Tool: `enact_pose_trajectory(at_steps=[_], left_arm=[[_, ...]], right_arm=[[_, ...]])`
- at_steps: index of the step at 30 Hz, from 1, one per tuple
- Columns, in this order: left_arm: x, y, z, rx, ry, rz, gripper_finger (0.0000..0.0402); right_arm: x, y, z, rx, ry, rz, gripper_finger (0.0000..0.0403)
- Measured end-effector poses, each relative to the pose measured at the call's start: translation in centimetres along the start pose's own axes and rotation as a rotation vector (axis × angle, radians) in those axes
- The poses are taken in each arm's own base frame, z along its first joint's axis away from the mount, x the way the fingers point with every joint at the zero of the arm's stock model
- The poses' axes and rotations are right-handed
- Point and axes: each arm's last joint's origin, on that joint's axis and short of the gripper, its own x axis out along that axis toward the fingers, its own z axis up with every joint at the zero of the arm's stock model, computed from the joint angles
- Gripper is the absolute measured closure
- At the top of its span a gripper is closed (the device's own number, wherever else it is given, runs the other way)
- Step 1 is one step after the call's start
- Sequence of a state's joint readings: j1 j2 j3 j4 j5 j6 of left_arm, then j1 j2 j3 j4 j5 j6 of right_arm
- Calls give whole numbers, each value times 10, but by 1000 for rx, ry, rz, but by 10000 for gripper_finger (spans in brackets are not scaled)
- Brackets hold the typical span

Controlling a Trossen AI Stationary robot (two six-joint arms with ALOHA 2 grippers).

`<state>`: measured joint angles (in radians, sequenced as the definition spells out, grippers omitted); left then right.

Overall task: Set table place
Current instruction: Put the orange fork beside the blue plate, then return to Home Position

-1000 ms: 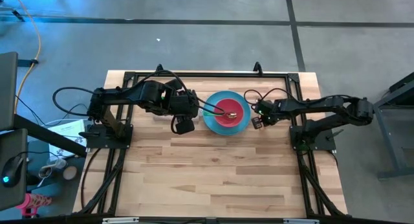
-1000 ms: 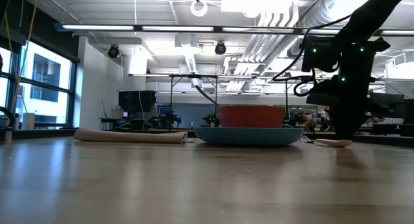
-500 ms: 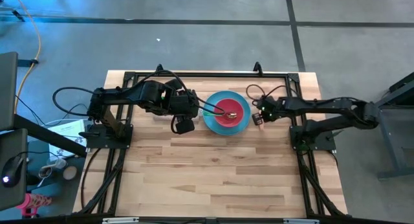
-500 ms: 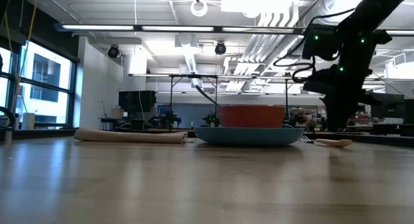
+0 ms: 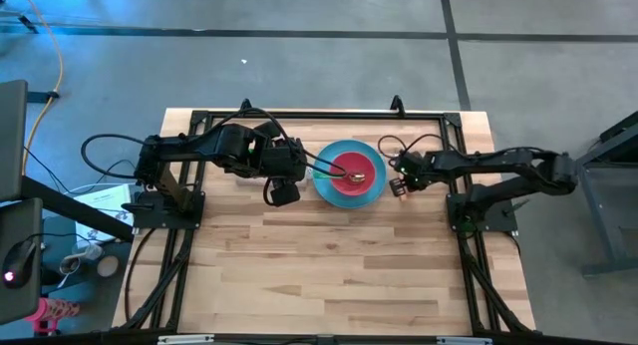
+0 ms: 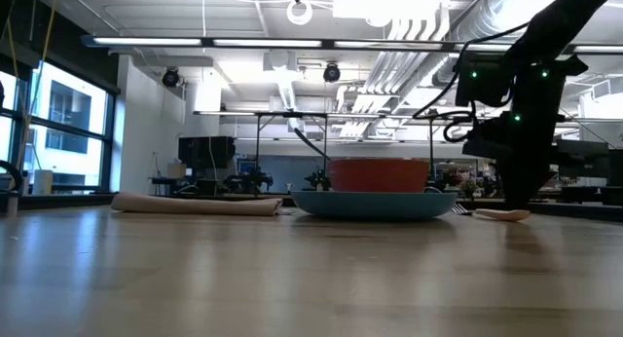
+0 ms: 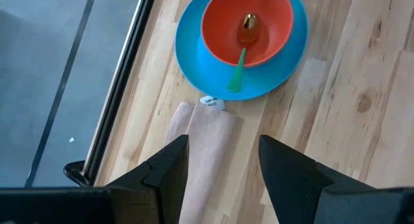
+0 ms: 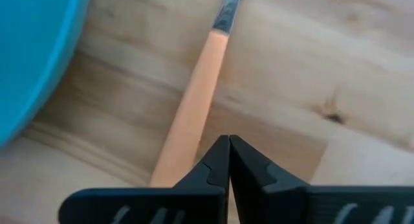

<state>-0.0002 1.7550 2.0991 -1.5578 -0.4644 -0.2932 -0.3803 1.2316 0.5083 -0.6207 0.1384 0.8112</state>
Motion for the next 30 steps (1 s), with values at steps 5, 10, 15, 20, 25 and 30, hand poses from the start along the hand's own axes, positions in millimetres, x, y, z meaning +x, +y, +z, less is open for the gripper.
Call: enact_pose_trajectory(at_steps=[5, 10, 15, 20, 25, 30], left_arm=[[0, 0, 0, 0, 0, 0, 227], [0, 0, 0, 2, 5, 1, 227], [0, 0, -1, 6, 12, 2, 227], [0, 0, -1, 6, 12, 0, 227], [0, 0, -1, 8, 6, 19, 227], [8, -15, -12, 51, -44, 152, 248]], right_arm=[[7, 9, -4, -9, 15, 0, 403], [9, 12, -6, -15, 12, 3, 403], [8, 7, -4, -21, 27, -24, 403], [9, -5, 11, -5, -49, -65, 403], [3, -10, 31, 2, -76, 5, 403], [-47, 3, 56, -149, -246, 211, 403]])
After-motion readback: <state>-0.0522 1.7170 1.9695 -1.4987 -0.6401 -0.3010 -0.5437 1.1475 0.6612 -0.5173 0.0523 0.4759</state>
